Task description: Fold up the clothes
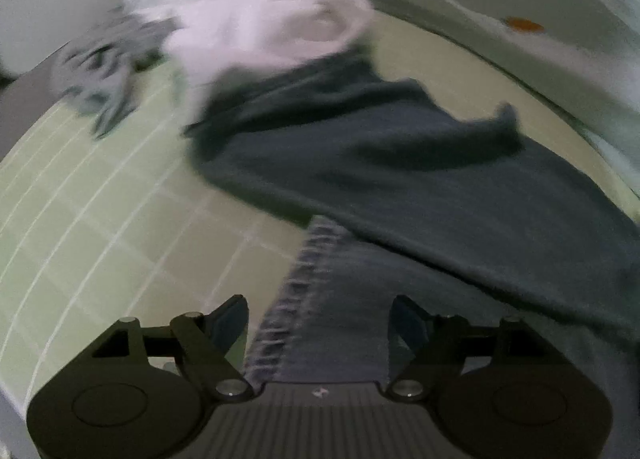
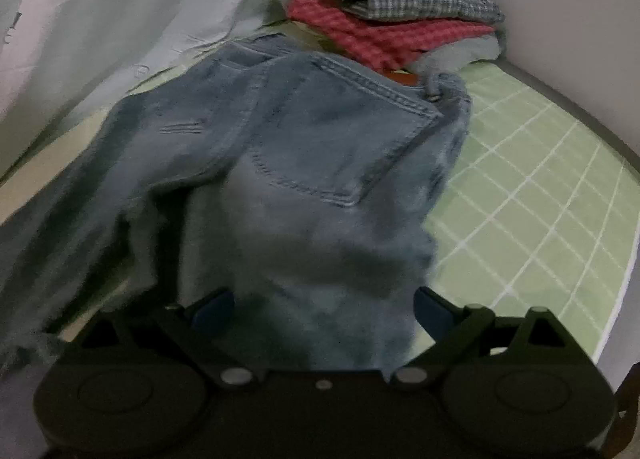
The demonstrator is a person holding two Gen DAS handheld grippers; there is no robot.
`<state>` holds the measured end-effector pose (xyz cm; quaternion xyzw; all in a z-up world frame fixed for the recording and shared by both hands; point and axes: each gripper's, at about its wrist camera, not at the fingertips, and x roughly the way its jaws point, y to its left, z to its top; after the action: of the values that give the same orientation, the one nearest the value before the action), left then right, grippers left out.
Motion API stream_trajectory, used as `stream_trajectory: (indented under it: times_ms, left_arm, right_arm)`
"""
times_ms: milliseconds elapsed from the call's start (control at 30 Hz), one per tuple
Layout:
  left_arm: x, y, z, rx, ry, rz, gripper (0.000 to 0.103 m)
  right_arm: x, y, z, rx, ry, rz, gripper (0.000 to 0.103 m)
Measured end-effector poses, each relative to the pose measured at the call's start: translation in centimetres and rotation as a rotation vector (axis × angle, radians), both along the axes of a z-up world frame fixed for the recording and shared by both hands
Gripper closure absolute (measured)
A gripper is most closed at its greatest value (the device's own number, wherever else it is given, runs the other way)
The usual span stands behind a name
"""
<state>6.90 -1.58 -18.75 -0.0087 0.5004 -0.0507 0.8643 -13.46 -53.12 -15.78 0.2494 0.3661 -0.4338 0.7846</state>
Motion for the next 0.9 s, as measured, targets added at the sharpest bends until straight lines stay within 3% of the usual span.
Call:
stream_trajectory:
  times_ms: [67, 100, 133, 233, 367, 500, 600, 667, 733, 833, 900]
  left_arm:
    - [-0.1, -0.7, -0.1, 0.027, -0.025, -0.056, 0.053]
    - [-0.1, -1.0, -0.1, 0.041, -0.038, -0.084, 0.077]
    - [-0.1, -1.3, -0.1, 0.054, -0.051, -0.112, 0.088]
    - [0.2, -1.1, 0.0, 0.099, -0.075, -0.109, 0.088]
    - [1.9, 3.2, 0.8, 0.218, -0.096, 0.073, 0.088]
    - [3.8, 8.4, 1.0, 0.175, -0.037, 0.213, 0.087]
    - [4.1, 8.8, 1.3, 0.209, -0.011, 0.254, 0.08]
    - [3.2, 8.6, 2.4, 0.163, -0.033, 0.281, 0.072]
    - [2.4, 8.3, 3.4, 0.116, -0.056, 0.309, 0.053]
    - [1.1, 8.0, 5.0, 0.046, -0.09, 0.349, 0.044]
    - [0.5, 6.5, 6.4, 0.055, -0.121, 0.338, 0.038]
  right_arm:
    - [0.0, 1.1, -0.1, 0.01, 0.001, -0.007, 0.006]
    - [-0.1, 1.6, -0.2, 0.015, 0.001, -0.01, 0.006]
    - [0.0, 2.1, -0.1, 0.018, 0.001, -0.008, 0.006]
    - [0.1, 2.9, 0.0, 0.019, -0.005, 0.011, 0.006]
    - [0.4, 4.1, 0.3, 0.021, -0.012, 0.037, 0.004]
    - [0.3, 4.9, 0.4, 0.03, -0.021, 0.049, 0.004]
    - [-1.0, 3.0, -0.2, 0.062, -0.047, -0.021, 0.004]
    - [-2.1, 1.0, -0.4, 0.066, -0.074, -0.082, 0.004]
    - [-3.1, -1.6, -0.6, 0.058, -0.11, -0.149, 0.003]
    - [-4.7, -6.6, -1.3, 0.066, -0.177, -0.259, 0.003]
    - [-5.5, -10.0, -1.8, 0.074, -0.226, -0.327, 0.003]
